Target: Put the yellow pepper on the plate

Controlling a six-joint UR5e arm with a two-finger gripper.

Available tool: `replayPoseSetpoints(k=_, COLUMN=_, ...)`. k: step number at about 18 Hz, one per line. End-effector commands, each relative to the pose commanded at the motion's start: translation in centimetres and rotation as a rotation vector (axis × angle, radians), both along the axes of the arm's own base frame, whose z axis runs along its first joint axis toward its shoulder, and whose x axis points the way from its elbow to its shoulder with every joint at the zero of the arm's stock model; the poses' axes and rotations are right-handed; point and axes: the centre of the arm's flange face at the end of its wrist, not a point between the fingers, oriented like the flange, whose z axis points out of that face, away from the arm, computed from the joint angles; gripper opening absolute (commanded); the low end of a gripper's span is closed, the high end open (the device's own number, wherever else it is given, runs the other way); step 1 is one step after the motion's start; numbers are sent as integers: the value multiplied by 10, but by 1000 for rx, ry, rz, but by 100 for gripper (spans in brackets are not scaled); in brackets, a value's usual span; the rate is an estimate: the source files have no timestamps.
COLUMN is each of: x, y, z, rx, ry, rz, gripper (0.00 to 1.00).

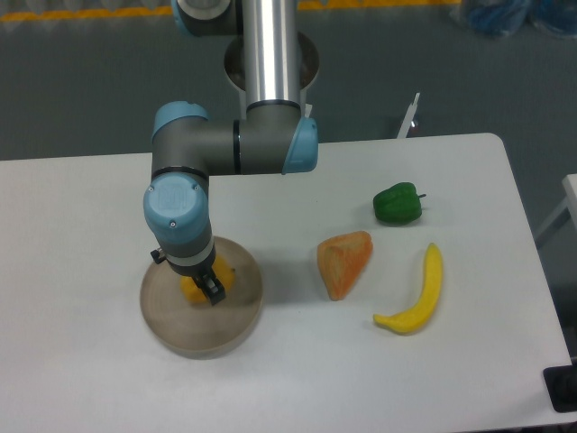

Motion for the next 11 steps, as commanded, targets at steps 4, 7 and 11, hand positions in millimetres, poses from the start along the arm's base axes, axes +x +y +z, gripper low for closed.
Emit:
replayPoseSetpoints(k=4, x=-23, y=-5, z=24, rx=16, ry=61, rz=11, gripper=100)
replayPoseSetpoints(k=7, x=-88, y=-18, z=44, rx=48, ry=66, rz=98, gripper=100)
replayPoseSetpoints(k=11, x=-203, y=-45, z=59, rx=61, ry=77, rz=150, gripper=100)
